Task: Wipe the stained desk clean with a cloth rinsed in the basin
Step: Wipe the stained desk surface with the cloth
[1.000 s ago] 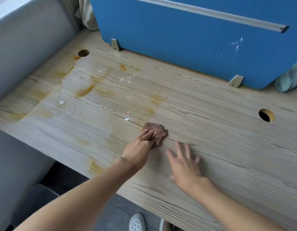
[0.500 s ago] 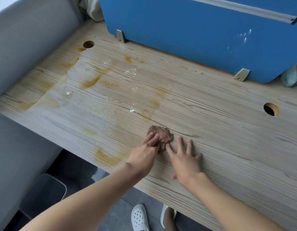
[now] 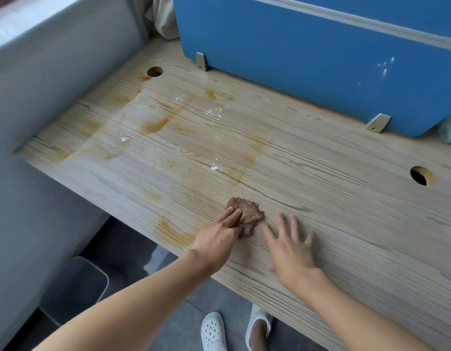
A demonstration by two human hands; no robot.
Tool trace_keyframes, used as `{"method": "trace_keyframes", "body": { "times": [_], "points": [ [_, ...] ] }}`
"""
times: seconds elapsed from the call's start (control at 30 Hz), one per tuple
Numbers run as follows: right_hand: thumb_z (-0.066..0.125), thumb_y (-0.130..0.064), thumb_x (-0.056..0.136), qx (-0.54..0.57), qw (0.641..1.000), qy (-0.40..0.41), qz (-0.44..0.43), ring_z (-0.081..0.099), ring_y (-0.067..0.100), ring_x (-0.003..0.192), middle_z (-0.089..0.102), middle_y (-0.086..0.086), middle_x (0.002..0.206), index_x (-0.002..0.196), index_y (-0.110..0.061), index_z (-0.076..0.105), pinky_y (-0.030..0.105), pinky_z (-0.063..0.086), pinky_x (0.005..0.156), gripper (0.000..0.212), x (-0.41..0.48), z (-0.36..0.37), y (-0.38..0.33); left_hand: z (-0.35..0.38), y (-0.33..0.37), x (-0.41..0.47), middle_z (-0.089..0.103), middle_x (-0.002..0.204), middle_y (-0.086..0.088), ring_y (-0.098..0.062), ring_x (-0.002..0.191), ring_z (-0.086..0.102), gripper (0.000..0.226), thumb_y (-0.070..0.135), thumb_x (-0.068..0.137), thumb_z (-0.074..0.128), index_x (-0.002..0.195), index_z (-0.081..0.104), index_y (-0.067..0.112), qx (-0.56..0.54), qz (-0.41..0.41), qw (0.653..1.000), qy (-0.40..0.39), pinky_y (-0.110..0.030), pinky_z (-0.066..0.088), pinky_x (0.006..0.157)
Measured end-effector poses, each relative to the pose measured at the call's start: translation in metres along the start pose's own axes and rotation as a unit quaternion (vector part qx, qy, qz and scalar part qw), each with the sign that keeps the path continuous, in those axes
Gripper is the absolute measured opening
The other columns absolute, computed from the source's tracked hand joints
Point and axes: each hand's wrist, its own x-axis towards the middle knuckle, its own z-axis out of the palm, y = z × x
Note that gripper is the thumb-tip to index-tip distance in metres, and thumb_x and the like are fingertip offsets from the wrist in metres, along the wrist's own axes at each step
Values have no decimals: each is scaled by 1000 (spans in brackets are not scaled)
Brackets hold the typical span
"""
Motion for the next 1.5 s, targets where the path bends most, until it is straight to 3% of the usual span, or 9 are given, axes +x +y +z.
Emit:
{"method": "trace_keyframes", "body": {
  "times": [0.2, 0.43, 0.6, 0.8, 0.97, 1.13, 1.27, 1.4, 1.5],
  "points": [
    [73, -41, 87, -29, 999, -41, -20, -13, 52, 147, -23, 20, 161, 157, -33, -7, 73, 27, 107, 106, -13, 13, -30, 11, 18, -10, 0, 167, -4, -22, 153, -9, 53, 16, 106, 33, 157, 24, 12, 6, -14, 1000, -21, -34, 16, 124],
    [69, -33, 92, -37, 998, -45, -9, -15, 54, 146, -28, 22, 160, 156, -32, -13, 75, 25, 108, 104, -14, 13, -34, 3, -13, -23, 2, 167, 2, -16, 153, -7, 55, 9, 104, 37, 157, 27, 19, -10, -46, 999, 17, -28, 27, 120],
    [70, -35, 91, -31, 998, -55, -9, -16, 54, 146, -29, 20, 160, 157, -34, -5, 75, 24, 109, 100, -13, 11, -35, 12, -7, -46, 3, 167, -2, -19, 154, -6, 58, 6, 100, 38, 156, 29, 14, -1, 31, 999, -21, -31, 16, 124],
    [69, -36, 91, -42, 998, -55, -7, -16, 54, 146, -29, 21, 160, 156, -33, -16, 74, 26, 109, 107, -12, 14, -35, 14, -24, -50, 7, 167, 2, -17, 154, -4, 55, 6, 101, 39, 155, 33, 17, -17, -41, 998, 42, -31, 22, 122],
    [69, -40, 91, -47, 998, -52, -7, -15, 53, 146, -29, 20, 160, 156, -32, -12, 73, 27, 109, 105, -11, 15, -34, 16, -20, -72, 14, 166, 0, -17, 154, 4, 53, 4, 99, 39, 151, 42, 15, -2, 43, 998, 34, -28, 17, 120],
    [69, -38, 92, -44, 998, -53, -5, -16, 52, 147, -30, 20, 159, 155, -33, -20, 72, 26, 110, 109, -12, 16, -34, 14, -27, -74, 22, 164, 0, -21, 153, 12, 48, 7, 99, 45, 147, 48, 15, -2, -31, 995, 91, -33, 27, 121],
    [69, -37, 92, -37, 998, -55, -10, -16, 52, 146, -30, 20, 160, 155, -34, -19, 73, 26, 110, 108, -11, 15, -34, 27, -13, -89, 58, 141, -3, -24, 134, 52, 38, 12, 86, 53, 118, 74, 15, 36, 38, 995, 81, -33, 49, 104],
    [67, -39, 92, -43, 998, -51, -10, -16, 52, 146, -31, 20, 159, 154, -32, -24, 71, 27, 111, 110, -13, 16, -33, 11, -30, -86, 71, 121, 4, -17, 118, 63, 16, 21, 72, 80, 88, 81, 23, 47, 6, 994, 95, -29, 48, 101],
    [69, -39, 91, -51, 997, -50, -13, -12, 53, 147, -27, 22, 160, 154, -31, -22, 69, 27, 112, 111, -13, 14, -33, 4, -27, -85, 70, 106, 2, -20, 105, 63, 13, 22, 69, 79, 81, 76, 19, 69, -39, 992, 101, -32, 54, 90]
  ]
}}
